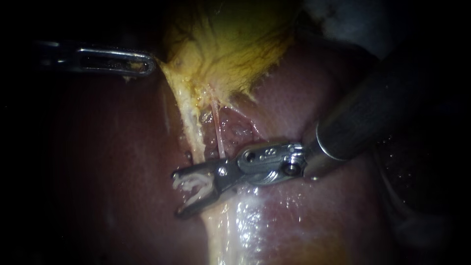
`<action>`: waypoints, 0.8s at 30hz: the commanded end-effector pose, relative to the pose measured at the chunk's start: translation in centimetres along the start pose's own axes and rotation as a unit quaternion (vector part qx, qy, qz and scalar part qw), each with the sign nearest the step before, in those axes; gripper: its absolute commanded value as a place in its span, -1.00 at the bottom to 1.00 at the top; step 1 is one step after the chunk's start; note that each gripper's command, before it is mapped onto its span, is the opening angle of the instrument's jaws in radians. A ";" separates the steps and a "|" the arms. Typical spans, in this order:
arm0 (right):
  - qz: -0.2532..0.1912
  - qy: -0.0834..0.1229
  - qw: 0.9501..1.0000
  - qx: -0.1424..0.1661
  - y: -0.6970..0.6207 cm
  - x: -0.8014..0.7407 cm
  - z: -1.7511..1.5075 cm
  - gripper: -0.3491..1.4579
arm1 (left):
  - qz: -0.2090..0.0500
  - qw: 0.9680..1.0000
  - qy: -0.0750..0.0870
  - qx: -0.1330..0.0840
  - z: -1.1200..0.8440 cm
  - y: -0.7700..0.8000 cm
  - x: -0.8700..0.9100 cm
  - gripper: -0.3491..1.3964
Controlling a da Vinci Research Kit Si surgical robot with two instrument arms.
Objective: Clipping third clip left tube
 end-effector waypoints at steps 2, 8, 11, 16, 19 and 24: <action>0.001 0.000 1.000 0.000 -0.01 0.04 -0.03 -0.09 | 0.000 1.000 0.000 0.000 0.00 0.00 0.00 -1.00; 0.009 0.022 1.000 0.008 -0.06 0.32 -0.20 -0.07 | 0.000 1.000 0.000 0.000 0.00 0.00 0.00 -1.00; 0.014 0.034 0.999 0.016 -0.08 0.48 -0.36 -0.04 | 0.000 1.000 0.000 0.000 0.00 0.00 0.00 -1.00; 0.026 0.049 0.998 0.035 -0.08 0.67 -0.68 -0.05 | 0.000 1.000 0.000 0.000 -0.01 0.00 0.00 -1.00; 0.030 0.051 0.997 0.040 -0.06 0.67 -0.83 -0.05 | 0.000 1.000 0.000 0.000 -0.01 0.00 0.00 -1.00; 0.043 0.051 0.997 0.044 0.04 0.54 -0.98 -0.06 | 0.000 1.000 0.000 0.000 -0.01 0.00 0.00 -1.00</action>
